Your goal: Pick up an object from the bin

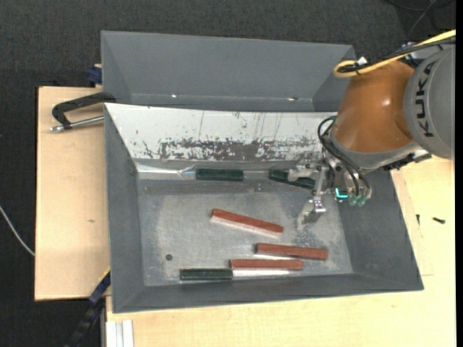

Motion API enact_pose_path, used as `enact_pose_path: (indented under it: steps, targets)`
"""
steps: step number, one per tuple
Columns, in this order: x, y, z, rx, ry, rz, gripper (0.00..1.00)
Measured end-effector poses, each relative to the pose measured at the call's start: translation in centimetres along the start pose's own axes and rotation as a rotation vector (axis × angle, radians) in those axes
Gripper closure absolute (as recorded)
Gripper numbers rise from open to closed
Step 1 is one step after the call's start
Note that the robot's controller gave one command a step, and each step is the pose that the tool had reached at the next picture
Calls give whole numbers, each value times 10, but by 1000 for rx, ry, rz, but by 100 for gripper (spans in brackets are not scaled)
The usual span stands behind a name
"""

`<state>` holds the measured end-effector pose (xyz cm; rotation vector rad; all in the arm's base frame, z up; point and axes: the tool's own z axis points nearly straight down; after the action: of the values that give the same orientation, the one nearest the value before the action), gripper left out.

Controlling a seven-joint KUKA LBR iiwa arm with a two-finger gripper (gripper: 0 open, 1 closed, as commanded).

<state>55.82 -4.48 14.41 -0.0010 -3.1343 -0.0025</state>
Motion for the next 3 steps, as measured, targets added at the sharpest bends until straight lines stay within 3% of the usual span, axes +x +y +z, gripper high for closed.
enact_pose_path:
  steps: [1, 2, 3]
  targets:
    - [-1, 0, -4, 1, -7, -1, 0]
    - [39, 21, 62, 6, -3, -3, 100]
    - [39, 21, 62, 6, -3, -3, 100]
